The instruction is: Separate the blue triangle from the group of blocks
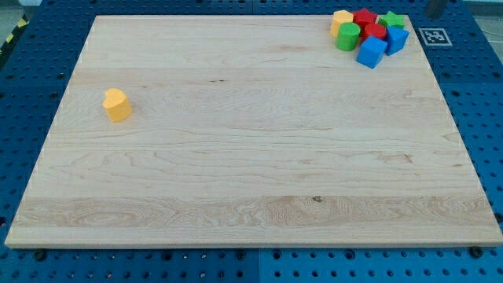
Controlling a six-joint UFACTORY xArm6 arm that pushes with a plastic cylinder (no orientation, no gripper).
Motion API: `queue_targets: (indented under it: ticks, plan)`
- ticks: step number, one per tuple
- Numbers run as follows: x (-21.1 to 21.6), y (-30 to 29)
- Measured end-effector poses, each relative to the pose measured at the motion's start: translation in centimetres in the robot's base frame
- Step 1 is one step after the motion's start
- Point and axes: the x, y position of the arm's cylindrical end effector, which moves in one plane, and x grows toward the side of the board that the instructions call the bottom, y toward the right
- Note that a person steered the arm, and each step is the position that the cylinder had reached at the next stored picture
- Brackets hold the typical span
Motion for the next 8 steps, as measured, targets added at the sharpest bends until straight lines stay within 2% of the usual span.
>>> queue_targets:
  ticks: [1,2,3,8]
  plan:
    - [0.0,-5.5]
    - [0.1,-5.8]
    - [2.6,-5.8]
    - [4.2,-5.8]
